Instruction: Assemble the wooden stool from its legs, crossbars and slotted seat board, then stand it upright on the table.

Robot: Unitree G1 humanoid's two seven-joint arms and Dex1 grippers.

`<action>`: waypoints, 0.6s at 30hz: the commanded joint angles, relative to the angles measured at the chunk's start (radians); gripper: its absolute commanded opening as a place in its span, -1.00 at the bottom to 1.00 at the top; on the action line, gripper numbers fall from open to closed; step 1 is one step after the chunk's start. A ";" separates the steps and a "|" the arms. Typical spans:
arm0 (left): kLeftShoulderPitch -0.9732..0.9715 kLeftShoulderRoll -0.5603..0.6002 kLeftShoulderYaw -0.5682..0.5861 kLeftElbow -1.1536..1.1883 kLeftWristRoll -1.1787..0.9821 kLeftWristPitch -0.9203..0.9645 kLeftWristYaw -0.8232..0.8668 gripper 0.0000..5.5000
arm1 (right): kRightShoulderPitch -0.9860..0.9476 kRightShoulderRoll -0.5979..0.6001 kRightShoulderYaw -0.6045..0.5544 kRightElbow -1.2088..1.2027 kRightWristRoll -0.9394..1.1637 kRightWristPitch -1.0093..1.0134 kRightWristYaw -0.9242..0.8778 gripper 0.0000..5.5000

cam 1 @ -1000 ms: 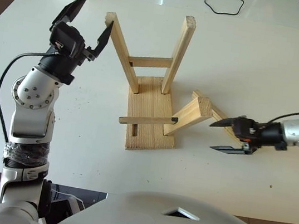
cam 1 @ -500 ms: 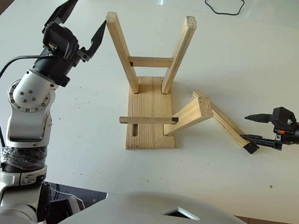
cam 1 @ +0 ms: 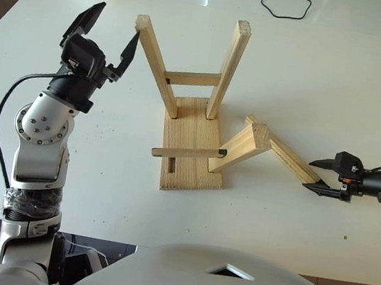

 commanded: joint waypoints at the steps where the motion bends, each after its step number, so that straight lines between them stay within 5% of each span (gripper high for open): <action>1: 0.004 0.000 0.010 -0.019 0.003 0.022 0.009 0.20 | 0.015 0.012 0.000 -0.017 -0.012 -0.023 -0.005 -0.01; 12: -0.001 -0.011 0.010 -0.033 -0.018 0.055 0.011 0.20 | 0.034 0.053 0.038 0.012 -0.123 0.019 -0.148 -0.61; 18: -0.011 -0.007 0.016 -0.027 -0.026 0.060 0.011 0.20 | 0.021 0.080 0.026 -0.010 -0.105 0.049 -0.194 -0.61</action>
